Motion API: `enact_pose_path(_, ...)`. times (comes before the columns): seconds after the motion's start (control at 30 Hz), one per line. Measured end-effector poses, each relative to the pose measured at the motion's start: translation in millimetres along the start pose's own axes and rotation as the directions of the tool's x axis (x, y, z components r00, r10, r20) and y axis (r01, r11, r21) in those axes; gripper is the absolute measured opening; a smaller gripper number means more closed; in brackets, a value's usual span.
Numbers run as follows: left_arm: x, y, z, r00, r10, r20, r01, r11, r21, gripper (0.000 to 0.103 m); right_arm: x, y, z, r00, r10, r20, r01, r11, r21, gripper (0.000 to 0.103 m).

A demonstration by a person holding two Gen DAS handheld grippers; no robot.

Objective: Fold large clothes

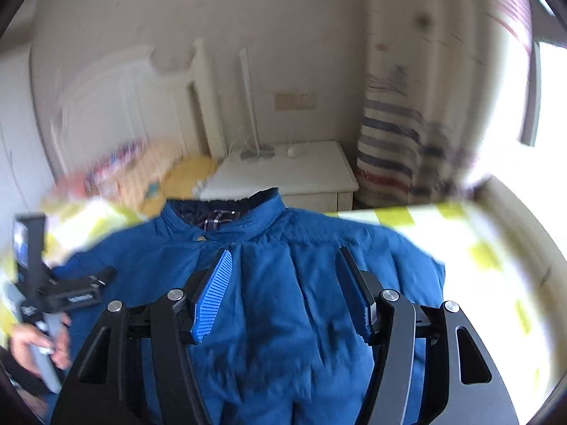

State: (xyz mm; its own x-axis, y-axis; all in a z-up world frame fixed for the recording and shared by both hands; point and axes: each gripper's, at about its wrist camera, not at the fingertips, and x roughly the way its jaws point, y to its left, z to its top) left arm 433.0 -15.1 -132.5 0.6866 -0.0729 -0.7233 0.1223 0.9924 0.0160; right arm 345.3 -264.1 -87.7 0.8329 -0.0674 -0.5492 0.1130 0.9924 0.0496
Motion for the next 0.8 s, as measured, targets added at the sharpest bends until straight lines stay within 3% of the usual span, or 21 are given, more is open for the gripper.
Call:
enact_pose_path(0.1,0.9,0.3,0.4,1.0,-0.003,0.001,0.003,1.0,-0.002,0.101,44.6,8.1,12.6,0.997,-0.015,-0.077,0.012,0.999,-0.04,0.057)
enact_pose_path(0.17,0.5,0.6,0.0,1.0,-0.007,0.002,0.007,1.0,-0.005,0.101,91.7,6.4,-0.8,0.974,-0.034,-0.223,0.022,0.998,-0.058,0.058)
enact_pose_path(0.2,0.6,1.6,0.1,1.0,-0.012,0.004,0.012,1.0,-0.009,0.101,101.7,5.4,-7.4,0.975,-0.037,-0.219,0.022,0.998,-0.067,0.058)
enact_pose_path(0.33,0.3,4.3,-0.9,1.0,-0.023,0.004,0.023,1.0,-0.017,0.101,90.2,2.2,-1.7,0.97,-0.039,-0.241,0.033,0.999,-0.027,0.058)
enact_pose_path(0.47,-0.1,3.9,-1.7,1.0,-0.021,0.003,0.021,1.0,-0.016,0.101,62.9,-15.6,4.5,0.984,-0.134,-0.115,0.142,0.988,0.06,0.063)
enact_pose_path(0.53,-0.2,3.4,-1.9,1.0,-0.023,0.002,0.023,1.0,-0.017,0.101,80.5,-20.9,-3.6,0.972,-0.163,-0.171,0.171,0.985,0.033,0.066)
enact_pose_path(0.6,-0.7,3.5,-1.9,1.0,-0.023,0.003,0.023,1.0,-0.017,0.101,94.8,-25.2,-13.0,0.969,-0.134,-0.208,0.14,0.99,0.016,0.067)
enact_pose_path(0.7,-1.1,4.8,-1.9,1.0,-0.031,0.003,0.031,0.999,-0.024,0.101,81.9,-33.1,-5.2,0.962,-0.106,-0.251,0.124,0.991,0.058,0.067)
enact_pose_path(0.8,-0.8,4.9,-1.4,0.999,-0.033,0.003,0.033,0.999,-0.023,0.101,43.0,-23.7,-7.9,0.98,-0.098,-0.175,0.109,0.993,0.052,0.067)
